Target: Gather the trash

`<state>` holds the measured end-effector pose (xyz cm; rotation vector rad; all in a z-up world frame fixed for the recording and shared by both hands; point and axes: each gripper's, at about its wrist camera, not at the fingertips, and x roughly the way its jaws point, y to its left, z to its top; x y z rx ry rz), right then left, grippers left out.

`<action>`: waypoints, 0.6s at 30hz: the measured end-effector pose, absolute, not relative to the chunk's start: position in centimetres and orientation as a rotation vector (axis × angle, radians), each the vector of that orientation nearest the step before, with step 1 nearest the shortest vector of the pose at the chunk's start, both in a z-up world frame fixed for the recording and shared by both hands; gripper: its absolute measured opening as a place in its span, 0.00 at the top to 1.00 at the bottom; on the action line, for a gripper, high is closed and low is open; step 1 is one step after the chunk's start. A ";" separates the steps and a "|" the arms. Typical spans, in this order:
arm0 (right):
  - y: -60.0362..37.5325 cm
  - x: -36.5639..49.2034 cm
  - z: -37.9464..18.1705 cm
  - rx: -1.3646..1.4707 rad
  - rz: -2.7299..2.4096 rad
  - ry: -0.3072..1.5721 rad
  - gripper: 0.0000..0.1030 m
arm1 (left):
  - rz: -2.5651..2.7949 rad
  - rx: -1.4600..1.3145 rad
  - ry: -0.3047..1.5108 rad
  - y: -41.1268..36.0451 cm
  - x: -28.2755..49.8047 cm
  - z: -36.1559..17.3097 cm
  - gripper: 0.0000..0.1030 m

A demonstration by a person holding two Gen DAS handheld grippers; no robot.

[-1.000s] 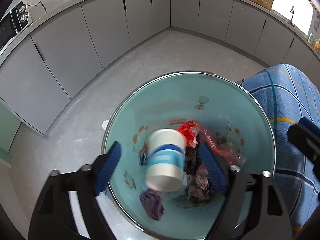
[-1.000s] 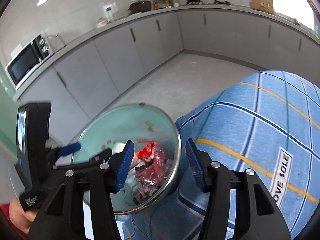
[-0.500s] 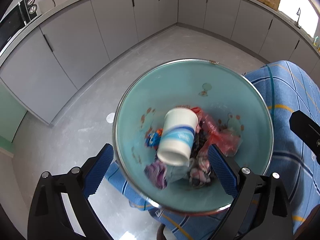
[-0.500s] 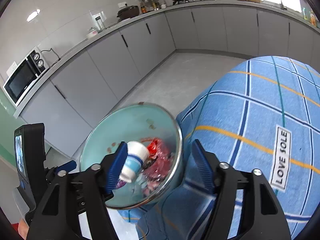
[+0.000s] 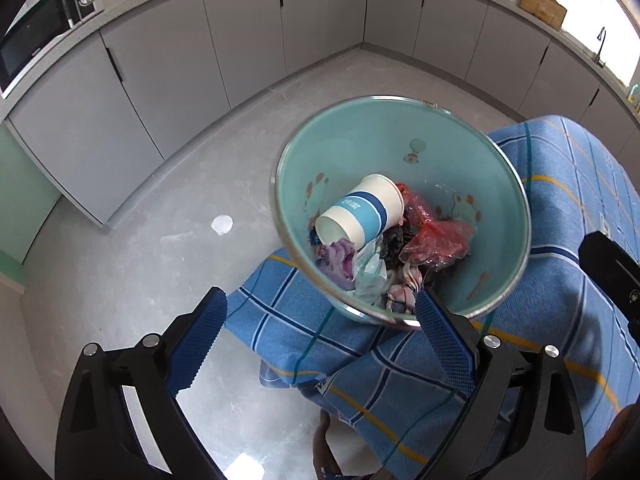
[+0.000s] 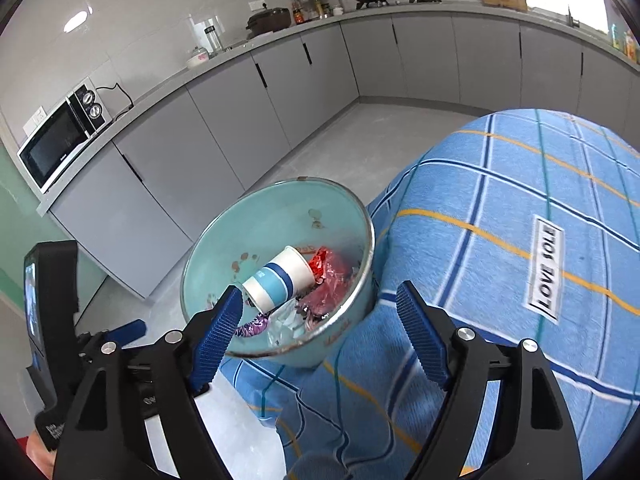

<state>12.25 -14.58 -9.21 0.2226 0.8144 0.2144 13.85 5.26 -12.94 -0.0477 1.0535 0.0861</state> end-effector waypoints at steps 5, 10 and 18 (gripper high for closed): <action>-14.8 9.3 -7.0 0.208 0.196 0.732 0.24 | 0.141 -0.011 0.927 5.9 11.2 -9.8 0.08; -14.4 6.4 -4.3 0.176 0.190 0.629 0.23 | 0.185 0.019 0.756 6.3 7.9 -5.9 0.06; -13.3 2.1 0.4 0.136 0.194 0.433 0.17 | 0.218 0.055 0.548 6.3 4.2 -0.7 0.05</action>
